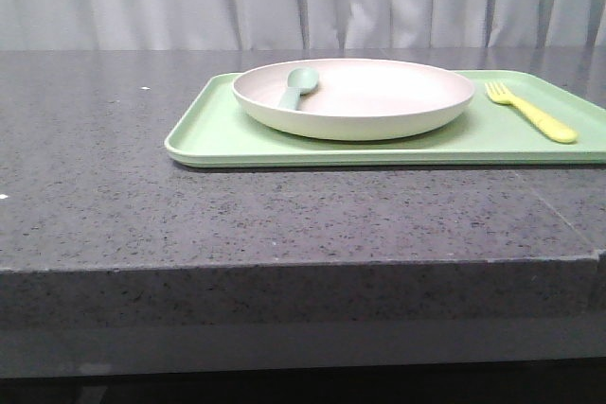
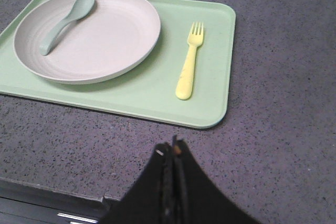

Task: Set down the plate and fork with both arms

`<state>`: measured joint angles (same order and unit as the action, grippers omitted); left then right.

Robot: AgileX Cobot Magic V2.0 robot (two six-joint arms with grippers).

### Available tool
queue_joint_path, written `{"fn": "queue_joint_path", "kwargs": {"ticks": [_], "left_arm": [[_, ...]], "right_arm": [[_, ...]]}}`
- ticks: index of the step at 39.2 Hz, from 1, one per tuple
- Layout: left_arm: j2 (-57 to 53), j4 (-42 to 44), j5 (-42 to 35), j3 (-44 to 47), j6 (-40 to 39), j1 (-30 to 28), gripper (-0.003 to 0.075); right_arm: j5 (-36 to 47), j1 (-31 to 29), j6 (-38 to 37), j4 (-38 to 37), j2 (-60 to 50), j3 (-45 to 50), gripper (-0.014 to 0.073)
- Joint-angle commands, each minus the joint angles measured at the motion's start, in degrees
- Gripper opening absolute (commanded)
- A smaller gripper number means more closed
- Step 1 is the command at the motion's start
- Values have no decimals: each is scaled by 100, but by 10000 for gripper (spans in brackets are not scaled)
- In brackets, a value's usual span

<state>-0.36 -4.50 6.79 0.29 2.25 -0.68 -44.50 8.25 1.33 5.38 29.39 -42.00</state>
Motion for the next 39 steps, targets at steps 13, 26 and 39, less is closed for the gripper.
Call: {"fn": "queue_joint_path", "kwargs": {"ticks": [13, 26, 39], "left_arm": [[-127, 23, -1116, 14, -95, 164, -18], [-127, 23, -1116, 14, -95, 164, -18], [-127, 23, -1116, 14, -95, 164, -18]], "right_arm": [[387, 0, 52, -3, 18, -148, -102], [387, 0, 52, -3, 18, -148, -102], [387, 0, 52, -3, 18, -148, -102]]}}
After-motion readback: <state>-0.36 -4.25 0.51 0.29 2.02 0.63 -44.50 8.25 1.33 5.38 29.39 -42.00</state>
